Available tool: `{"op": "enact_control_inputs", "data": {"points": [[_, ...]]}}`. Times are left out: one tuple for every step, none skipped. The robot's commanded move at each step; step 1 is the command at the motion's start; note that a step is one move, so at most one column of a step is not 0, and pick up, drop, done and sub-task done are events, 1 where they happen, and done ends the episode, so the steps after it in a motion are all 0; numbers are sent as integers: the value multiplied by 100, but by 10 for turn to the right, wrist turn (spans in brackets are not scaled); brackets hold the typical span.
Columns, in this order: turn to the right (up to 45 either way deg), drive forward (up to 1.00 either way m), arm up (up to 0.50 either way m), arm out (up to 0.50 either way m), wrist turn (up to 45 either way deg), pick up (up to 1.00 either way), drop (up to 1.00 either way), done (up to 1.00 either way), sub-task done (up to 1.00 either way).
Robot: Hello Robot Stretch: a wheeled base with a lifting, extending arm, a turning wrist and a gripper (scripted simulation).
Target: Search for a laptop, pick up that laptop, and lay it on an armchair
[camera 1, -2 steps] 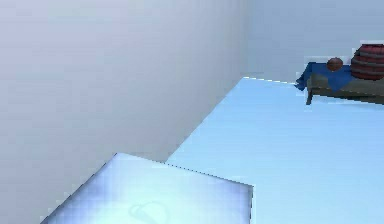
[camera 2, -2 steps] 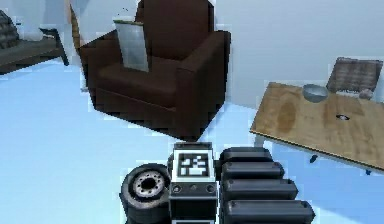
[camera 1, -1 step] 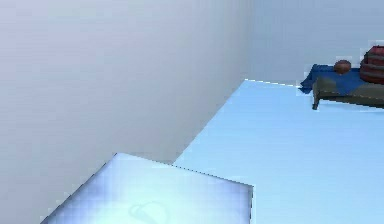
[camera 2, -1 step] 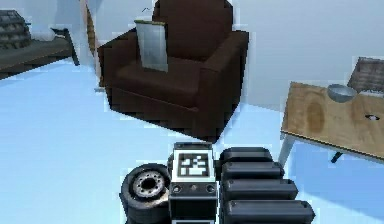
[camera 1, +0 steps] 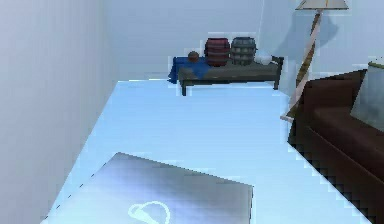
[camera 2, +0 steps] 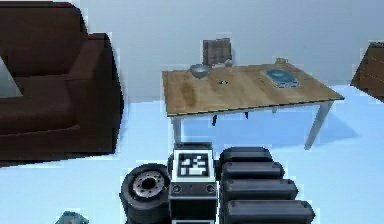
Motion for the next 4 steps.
{"op": "enact_control_inputs", "data": {"points": [[0,85,0,0,0,0,0,0,0],[450,0,0,0,0,0,0,0,0],[60,0,0,0,0,0,0,0,0],[0,75,0,0,0,0,0,0,0]]}}
